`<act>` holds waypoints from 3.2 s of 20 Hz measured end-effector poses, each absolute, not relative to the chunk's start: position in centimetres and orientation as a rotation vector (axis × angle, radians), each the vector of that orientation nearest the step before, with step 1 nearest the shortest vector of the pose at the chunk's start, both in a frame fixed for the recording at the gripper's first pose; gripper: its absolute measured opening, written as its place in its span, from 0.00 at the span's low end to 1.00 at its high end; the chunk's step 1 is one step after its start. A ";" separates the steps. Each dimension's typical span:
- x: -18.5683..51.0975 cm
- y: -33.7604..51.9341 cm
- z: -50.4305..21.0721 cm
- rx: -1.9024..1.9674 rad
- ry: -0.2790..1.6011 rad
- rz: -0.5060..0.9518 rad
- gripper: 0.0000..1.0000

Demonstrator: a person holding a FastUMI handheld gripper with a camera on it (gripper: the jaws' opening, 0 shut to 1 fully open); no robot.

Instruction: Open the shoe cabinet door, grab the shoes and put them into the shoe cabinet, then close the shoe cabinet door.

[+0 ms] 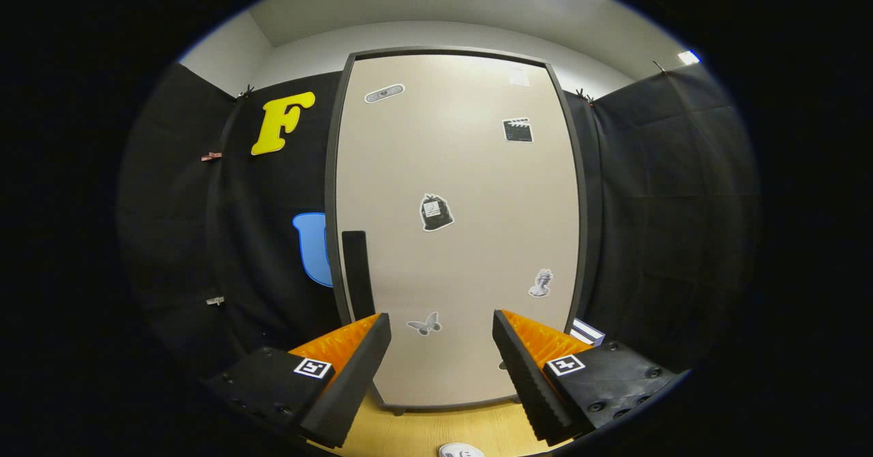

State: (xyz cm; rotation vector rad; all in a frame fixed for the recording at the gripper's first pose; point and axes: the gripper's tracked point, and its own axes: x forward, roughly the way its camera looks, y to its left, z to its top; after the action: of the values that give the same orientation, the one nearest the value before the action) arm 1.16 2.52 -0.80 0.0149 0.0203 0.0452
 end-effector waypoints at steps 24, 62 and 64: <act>12.9 11.6 -4.9 0.024 0.084 0.075 0.84; -2.1 4.6 -4.2 0.030 0.140 0.262 0.29; -3.5 3.1 -4.1 0.034 0.140 0.279 0.29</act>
State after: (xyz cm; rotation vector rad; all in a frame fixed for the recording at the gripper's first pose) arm -3.48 3.14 -4.14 0.0338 0.1399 0.2795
